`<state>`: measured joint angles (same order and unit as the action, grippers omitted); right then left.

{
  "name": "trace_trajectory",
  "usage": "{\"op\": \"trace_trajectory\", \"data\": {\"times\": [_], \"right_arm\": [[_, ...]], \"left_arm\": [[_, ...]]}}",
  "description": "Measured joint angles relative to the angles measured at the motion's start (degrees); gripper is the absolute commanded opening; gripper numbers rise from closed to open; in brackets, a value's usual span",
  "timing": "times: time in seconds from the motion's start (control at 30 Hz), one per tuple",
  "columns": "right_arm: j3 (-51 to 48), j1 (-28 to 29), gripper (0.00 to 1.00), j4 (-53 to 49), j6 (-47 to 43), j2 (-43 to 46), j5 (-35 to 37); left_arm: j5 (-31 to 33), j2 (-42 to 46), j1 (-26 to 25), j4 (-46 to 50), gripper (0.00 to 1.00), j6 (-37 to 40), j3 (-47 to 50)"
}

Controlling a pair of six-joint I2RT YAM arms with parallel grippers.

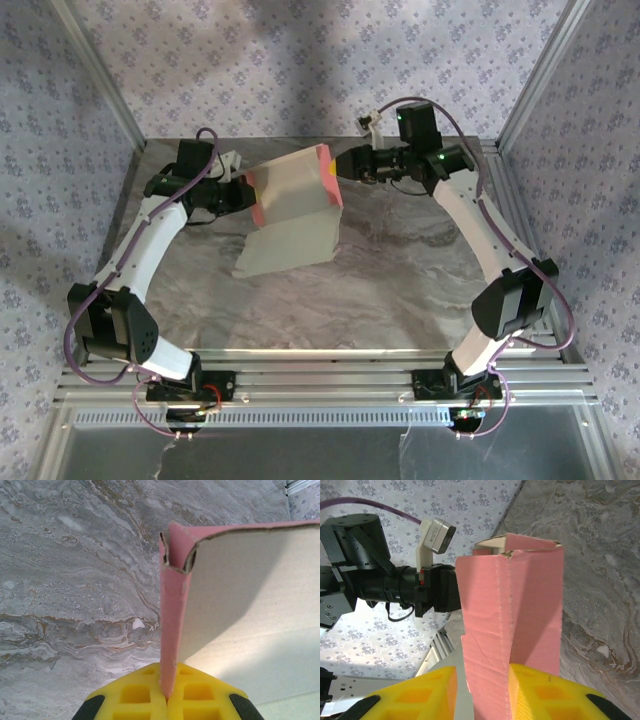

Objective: Fold the paper box

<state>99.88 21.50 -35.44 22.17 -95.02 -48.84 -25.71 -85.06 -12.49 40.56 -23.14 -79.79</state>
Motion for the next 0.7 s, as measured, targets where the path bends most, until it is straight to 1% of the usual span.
{"op": "trace_trajectory", "data": {"times": [0.13, 0.4, 0.47, 0.57, 0.7], "right_arm": [[2.19, 1.31, 0.35, -2.62, -2.34, -0.79, 3.43], [4.76, 3.96, 0.32, -7.37, -6.47, -0.90, 16.68], [5.05, 4.17, 0.32, -7.89, -6.84, -0.90, 19.02], [5.42, 4.20, 0.32, -8.74, -7.21, -0.90, 21.16], [5.64, 3.21, 0.32, -9.01, -7.21, -0.87, 20.72]], "left_arm": [[0.00, 0.24, -0.04, 0.02, 0.00, 0.00, 0.00], [0.04, 0.92, -0.48, 0.00, 0.00, -0.04, 0.00], [0.20, 1.07, -0.55, 0.00, 0.00, -0.02, 0.00], [0.44, 1.22, -0.63, 0.00, 0.00, -0.02, 0.00], [0.70, 1.46, -0.63, -0.04, 0.00, -0.07, 0.00]]}}
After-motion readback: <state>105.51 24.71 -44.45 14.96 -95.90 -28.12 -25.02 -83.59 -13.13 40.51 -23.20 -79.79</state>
